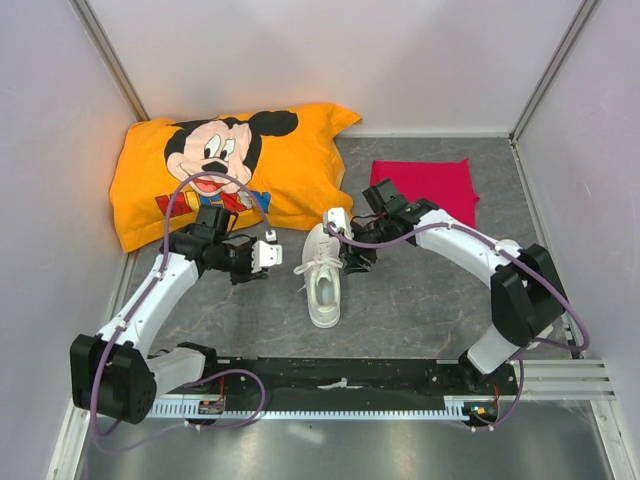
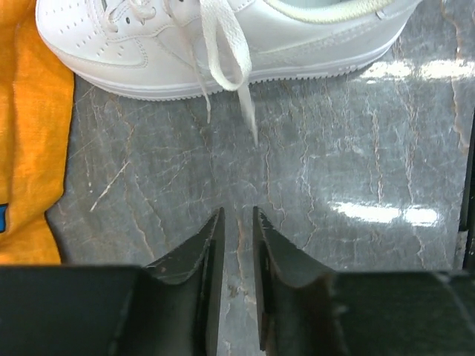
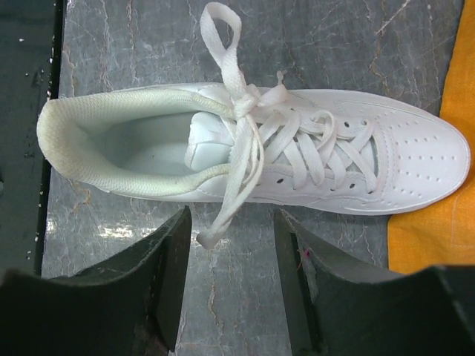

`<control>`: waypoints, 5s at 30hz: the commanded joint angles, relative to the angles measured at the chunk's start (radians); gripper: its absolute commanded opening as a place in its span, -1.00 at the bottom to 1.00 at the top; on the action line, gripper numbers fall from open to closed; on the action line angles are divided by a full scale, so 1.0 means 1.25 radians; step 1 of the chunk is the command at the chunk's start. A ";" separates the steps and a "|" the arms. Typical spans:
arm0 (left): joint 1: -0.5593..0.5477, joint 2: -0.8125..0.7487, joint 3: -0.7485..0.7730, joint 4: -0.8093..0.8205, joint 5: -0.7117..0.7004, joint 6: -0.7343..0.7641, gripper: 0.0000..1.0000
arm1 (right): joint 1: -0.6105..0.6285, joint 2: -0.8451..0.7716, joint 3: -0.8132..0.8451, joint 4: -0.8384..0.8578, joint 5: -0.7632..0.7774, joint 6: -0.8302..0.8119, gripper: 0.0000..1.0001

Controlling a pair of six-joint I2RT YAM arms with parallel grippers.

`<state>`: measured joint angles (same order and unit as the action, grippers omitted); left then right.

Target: Tie the shoes

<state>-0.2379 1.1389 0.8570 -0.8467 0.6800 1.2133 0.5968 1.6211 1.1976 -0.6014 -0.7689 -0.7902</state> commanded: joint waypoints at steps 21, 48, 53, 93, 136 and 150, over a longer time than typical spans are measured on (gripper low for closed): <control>-0.194 0.122 0.014 0.356 0.025 -0.278 0.34 | 0.017 0.038 0.053 0.017 0.025 0.014 -0.47; -0.123 0.040 0.010 0.320 -0.054 -0.256 -0.97 | -0.020 -0.038 -0.016 0.022 0.124 0.038 -1.00; -0.108 0.045 0.011 0.337 -0.068 -0.269 -0.97 | -0.028 -0.048 -0.035 0.021 0.140 0.030 -1.00; -0.050 0.050 -0.087 0.406 -0.065 -0.245 -0.97 | -0.081 -0.071 -0.131 0.012 0.179 -0.042 -1.00; -0.070 0.036 0.203 0.193 0.005 -0.660 0.97 | -0.124 -0.213 0.016 0.048 0.211 0.415 0.91; 0.022 0.231 0.403 0.037 -0.215 -0.934 0.99 | -0.311 -0.287 -0.106 -0.007 0.383 0.658 0.96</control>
<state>-0.2096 1.4258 1.3857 -0.7341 0.5400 0.1581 0.2295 1.2976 1.1488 -0.5838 -0.3664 -0.0593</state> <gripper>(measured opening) 0.991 0.980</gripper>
